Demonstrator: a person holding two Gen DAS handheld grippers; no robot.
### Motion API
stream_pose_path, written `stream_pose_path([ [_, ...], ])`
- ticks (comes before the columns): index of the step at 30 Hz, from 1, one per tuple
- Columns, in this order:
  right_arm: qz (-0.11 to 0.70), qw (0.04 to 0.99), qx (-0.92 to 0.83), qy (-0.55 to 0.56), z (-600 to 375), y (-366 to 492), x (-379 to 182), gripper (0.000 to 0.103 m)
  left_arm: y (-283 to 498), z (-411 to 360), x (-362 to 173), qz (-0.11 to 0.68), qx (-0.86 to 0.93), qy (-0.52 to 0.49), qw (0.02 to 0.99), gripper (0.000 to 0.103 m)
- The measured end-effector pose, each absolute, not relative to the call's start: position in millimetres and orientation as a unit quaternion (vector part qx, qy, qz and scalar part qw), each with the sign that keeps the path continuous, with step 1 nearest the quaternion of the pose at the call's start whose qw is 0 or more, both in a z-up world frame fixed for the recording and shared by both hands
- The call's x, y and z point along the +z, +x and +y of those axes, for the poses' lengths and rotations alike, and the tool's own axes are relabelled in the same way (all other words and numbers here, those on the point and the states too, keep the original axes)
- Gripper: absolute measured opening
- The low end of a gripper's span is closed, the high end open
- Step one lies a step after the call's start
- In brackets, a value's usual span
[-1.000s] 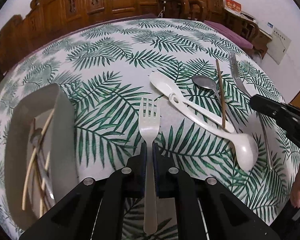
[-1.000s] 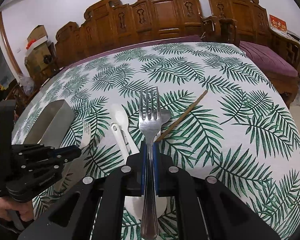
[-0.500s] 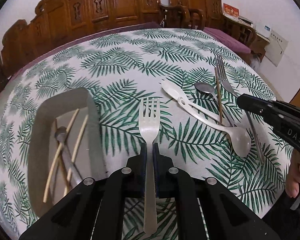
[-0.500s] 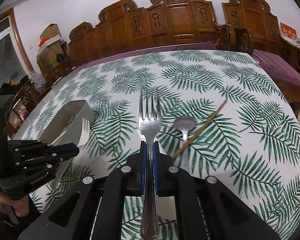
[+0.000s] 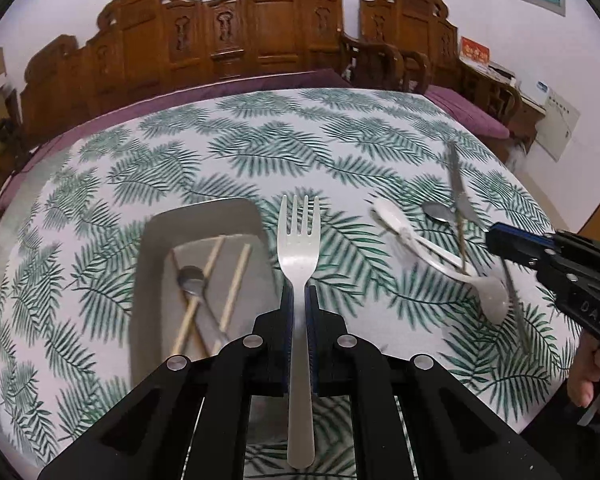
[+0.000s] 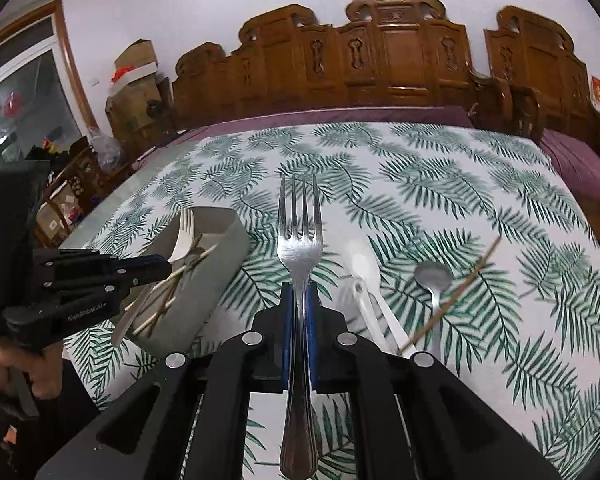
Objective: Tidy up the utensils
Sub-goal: 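Carry the white plastic fork into the grey tray and open the left gripper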
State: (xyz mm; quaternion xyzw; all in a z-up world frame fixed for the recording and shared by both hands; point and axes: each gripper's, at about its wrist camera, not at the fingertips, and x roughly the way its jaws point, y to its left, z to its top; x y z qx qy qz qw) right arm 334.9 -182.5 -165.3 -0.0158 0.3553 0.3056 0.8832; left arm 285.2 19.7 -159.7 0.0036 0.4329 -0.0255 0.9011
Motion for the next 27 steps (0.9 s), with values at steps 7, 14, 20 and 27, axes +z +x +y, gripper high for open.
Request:
stream_pose_path([
  [7,0.345,0.884,0.314,-0.018,-161,335,-147,0.008,293,54,-165,0.441,-0.006,-0.009,0.897,0.005],
  [14,0.343,0.882,0.322,-0.025,-141,334,-140,0.008,314,68,-189,0.465,-0.001,-0.023,0.885,0.005],
  [20,0.352,0.879,0.319,-0.030,-136,334,-146,0.008,330,64,-208,0.483,-0.006,-0.029,0.875,0.005],
  [27,0.361,0.877,0.315,-0.034,-134,335,-154,0.008,336,61,-211,0.489,-0.005,-0.026,0.872,0.006],
])
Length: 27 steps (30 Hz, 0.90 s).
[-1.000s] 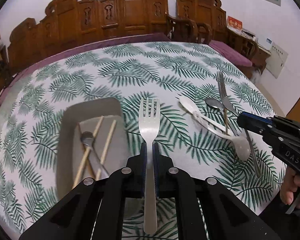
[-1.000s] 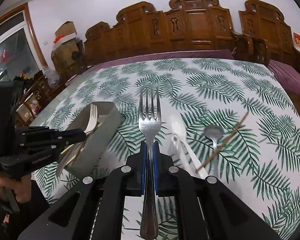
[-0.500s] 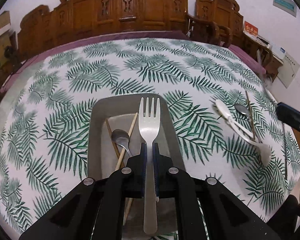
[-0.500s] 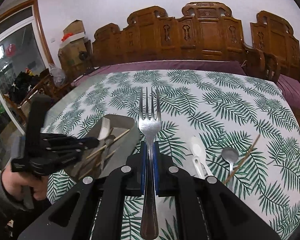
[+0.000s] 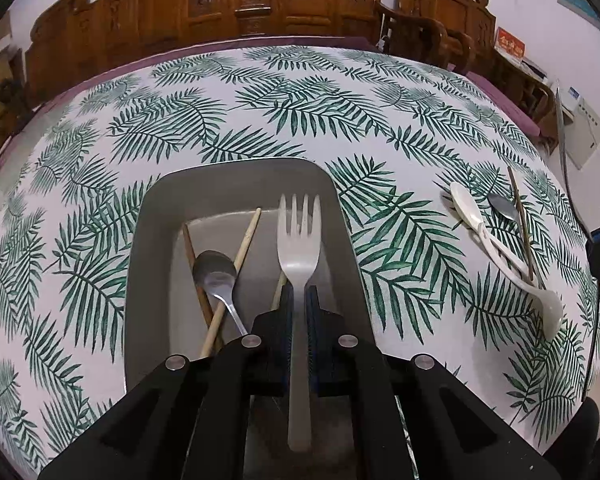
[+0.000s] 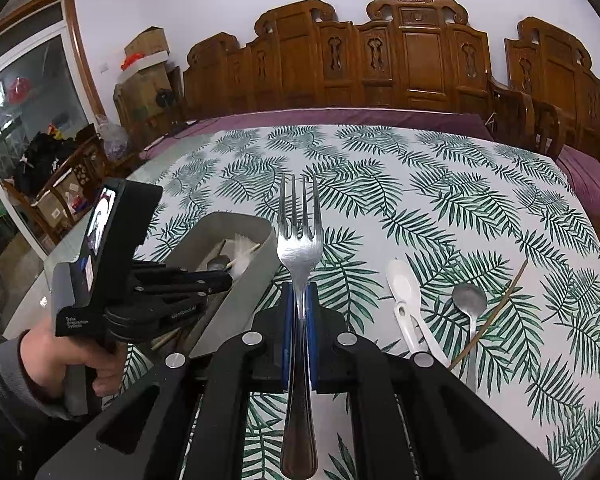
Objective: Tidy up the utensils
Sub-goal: 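Carry the white plastic fork into the grey tray and open the left gripper, then lower the metal fork into the grey tray and open the right gripper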
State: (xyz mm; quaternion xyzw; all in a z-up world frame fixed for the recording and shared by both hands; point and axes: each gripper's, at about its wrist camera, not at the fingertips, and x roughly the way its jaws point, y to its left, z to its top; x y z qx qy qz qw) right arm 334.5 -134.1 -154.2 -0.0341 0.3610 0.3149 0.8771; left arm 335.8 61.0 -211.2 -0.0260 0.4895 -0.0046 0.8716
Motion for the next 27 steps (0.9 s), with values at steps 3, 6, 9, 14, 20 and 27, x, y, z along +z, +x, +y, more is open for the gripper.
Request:
stream_pose_path([
  [3,0.364,0.876,0.315,-0.038,-131,334,-155,0.008,328,64,-204,0.484,-0.005,-0.020,0.875,0.007],
  [6,0.363,0.875,0.318,-0.038,-124,331,-153,0.008,315,70,-191,0.471,-0.004,-0.015,0.882,0.013],
  [9,0.361,0.874,0.322,-0.038,-114,328,-149,0.008,299,79,-174,0.456,-0.005,-0.008,0.890,0.013],
  [14,0.361,0.871,0.330,-0.042,-90,327,-143,0.008,278,99,-150,0.436,-0.002,-0.010,0.900,0.014],
  [20,0.360,0.868,0.338,-0.052,-59,326,-137,0.008,257,125,-130,0.415,0.006,-0.020,0.910,0.020],
  [27,0.368,0.860,0.348,-0.061,-25,328,-140,0.008,241,151,-121,0.406,0.014,-0.030,0.913,0.020],
])
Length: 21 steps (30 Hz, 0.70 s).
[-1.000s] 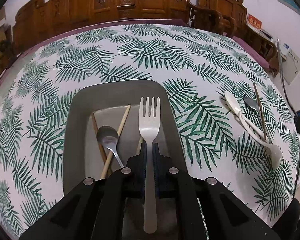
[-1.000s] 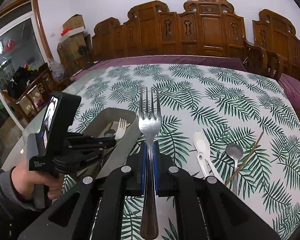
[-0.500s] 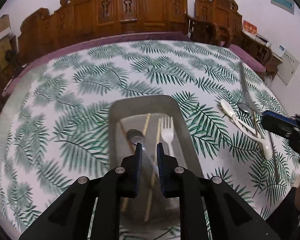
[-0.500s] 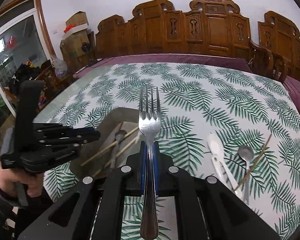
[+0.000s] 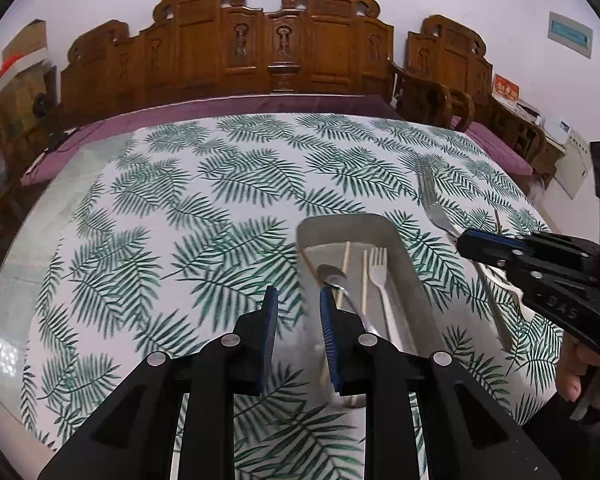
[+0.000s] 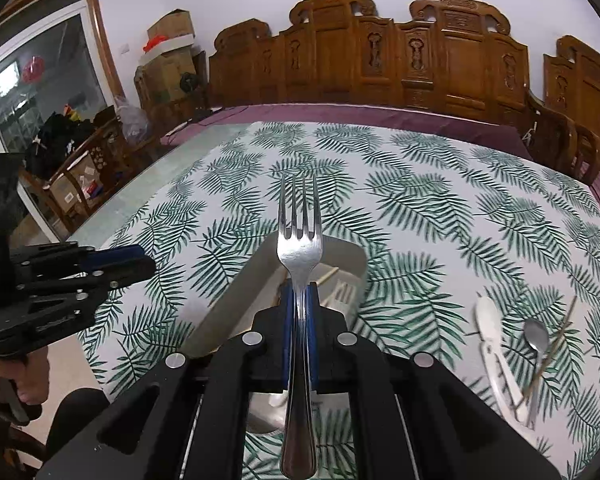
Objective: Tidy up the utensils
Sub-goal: 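Lower the metal fork into the grey tray and open the right gripper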
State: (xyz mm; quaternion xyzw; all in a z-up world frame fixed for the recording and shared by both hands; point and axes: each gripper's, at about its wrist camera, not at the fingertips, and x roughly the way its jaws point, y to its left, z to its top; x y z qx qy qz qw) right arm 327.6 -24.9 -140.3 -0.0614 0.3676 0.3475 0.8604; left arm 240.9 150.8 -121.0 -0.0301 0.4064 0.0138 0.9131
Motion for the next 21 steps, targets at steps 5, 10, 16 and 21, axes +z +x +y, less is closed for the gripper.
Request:
stream_pose_path([
  [5,0.377,0.854,0.352,-0.066,-3,331,-148,0.008,232,167,-121,0.404,0.019,-0.037,0.914,0.024],
  [10,0.386,0.849,0.354,-0.068,14,336,-157,0.008,224,179,-128,0.405,0.025,-0.041,0.913,0.030],
  [16,0.400,0.845,0.349,-0.068,29,346,-173,0.008,218,190,-141,0.414,0.030,-0.050,0.908,0.034],
  [21,0.417,0.842,0.335,-0.071,38,354,-194,0.008,218,194,-151,0.422,0.032,-0.054,0.904,0.034],
])
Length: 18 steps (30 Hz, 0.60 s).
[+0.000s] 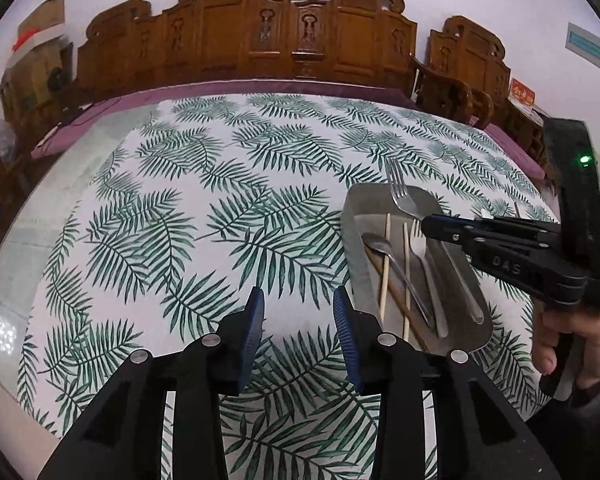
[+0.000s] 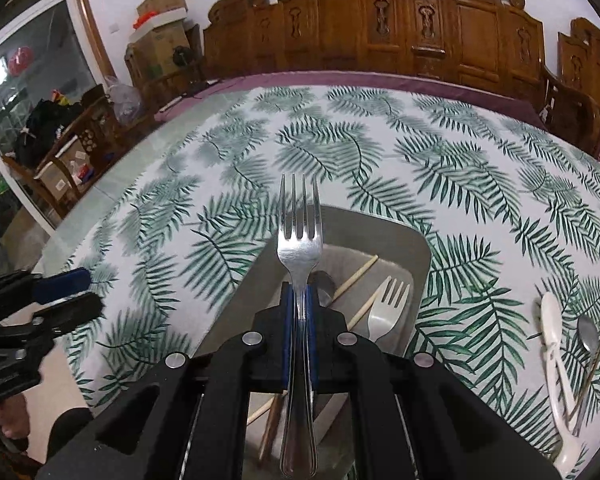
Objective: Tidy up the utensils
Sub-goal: 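Lower the metal fork into the grey tray and open the right gripper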
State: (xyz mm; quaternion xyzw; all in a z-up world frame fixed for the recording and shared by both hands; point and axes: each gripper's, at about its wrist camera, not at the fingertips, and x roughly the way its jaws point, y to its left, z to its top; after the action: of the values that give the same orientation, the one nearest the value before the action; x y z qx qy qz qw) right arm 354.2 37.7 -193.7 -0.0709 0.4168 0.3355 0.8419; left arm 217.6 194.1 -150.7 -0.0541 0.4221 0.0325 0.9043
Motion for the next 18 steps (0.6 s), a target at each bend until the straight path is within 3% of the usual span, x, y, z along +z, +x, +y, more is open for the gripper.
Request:
stream_pose_path([
  [18,0.451,0.825,0.321,-0.115,48,351,-234,0.008,218,189,-155,0.427,0.029,-0.050,0.902,0.034],
])
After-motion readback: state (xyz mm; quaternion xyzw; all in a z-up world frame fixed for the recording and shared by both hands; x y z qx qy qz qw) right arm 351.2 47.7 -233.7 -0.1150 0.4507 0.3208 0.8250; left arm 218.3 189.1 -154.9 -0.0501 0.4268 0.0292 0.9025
